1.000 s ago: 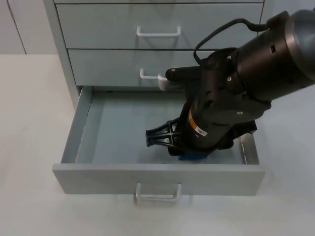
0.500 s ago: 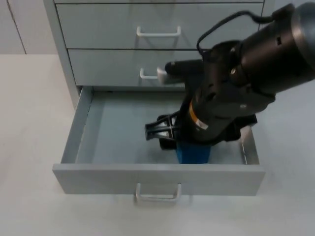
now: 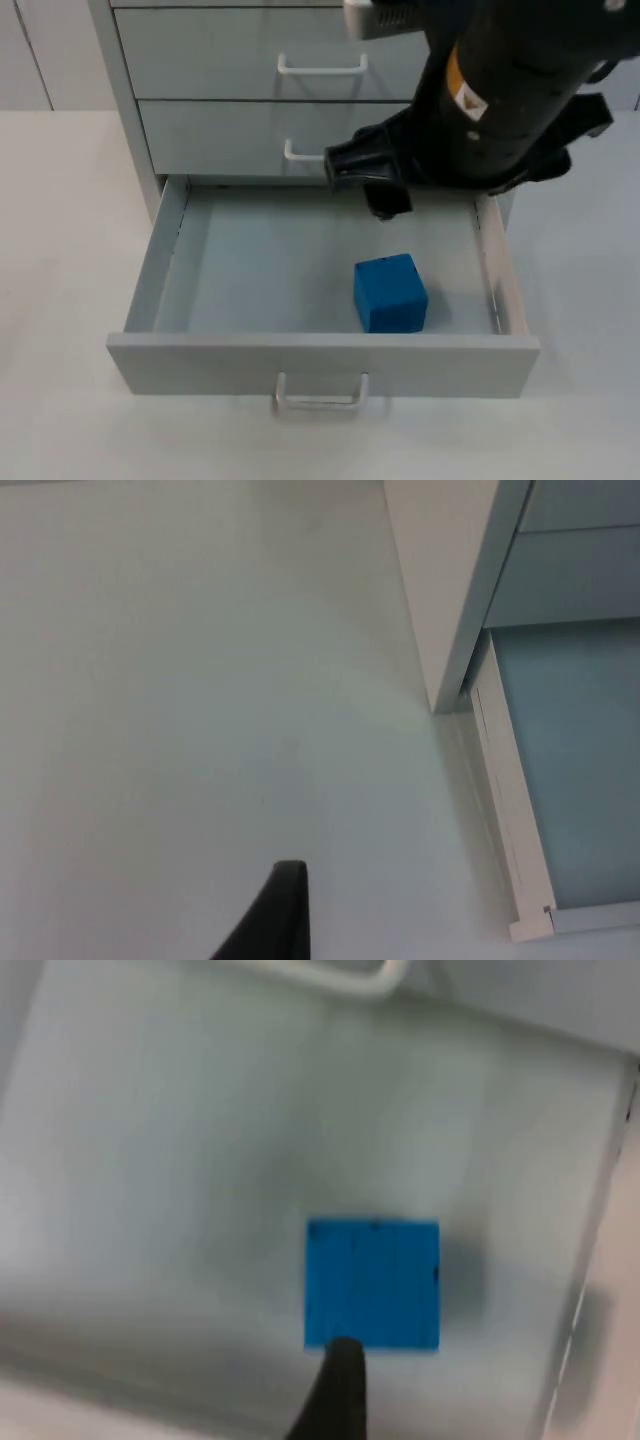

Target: Open the drawer with the left hand, place the block into the drawer with the right hand, then close the drawer with the left hand.

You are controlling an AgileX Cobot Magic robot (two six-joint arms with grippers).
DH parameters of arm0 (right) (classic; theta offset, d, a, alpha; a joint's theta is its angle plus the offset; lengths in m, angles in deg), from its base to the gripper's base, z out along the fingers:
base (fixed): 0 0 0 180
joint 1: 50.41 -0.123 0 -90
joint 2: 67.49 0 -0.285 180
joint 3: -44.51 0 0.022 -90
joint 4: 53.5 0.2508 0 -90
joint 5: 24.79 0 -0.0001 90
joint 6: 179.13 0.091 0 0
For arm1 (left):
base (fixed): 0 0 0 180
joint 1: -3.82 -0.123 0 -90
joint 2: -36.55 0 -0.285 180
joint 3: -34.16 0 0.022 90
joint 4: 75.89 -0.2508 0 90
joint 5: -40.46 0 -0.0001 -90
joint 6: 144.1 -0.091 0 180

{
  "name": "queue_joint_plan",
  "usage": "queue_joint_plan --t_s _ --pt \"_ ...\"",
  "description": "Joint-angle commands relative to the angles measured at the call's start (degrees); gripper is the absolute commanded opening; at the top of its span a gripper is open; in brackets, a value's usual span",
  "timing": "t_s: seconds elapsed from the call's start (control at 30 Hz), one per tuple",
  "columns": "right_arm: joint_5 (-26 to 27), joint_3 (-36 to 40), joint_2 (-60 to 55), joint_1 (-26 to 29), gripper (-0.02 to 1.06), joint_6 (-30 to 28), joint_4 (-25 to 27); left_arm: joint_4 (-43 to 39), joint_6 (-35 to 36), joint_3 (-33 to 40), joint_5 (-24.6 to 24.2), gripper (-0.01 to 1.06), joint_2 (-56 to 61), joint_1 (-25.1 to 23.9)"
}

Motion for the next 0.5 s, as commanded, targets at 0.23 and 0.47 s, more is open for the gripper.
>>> queue_joint_plan --t_s 0.23,0.47 --pt "-2.95 1.34 2.52 -0.39 0.74 -13.47 11.84 0.5 0.31 0.22 0.58 1.05 0.21 -0.24" --pt "-0.3 11.12 7.81 -0.39 0.74 -14.32 13.07 0.37 0.31 0.22 0.65 1.05 0.21 -0.24"
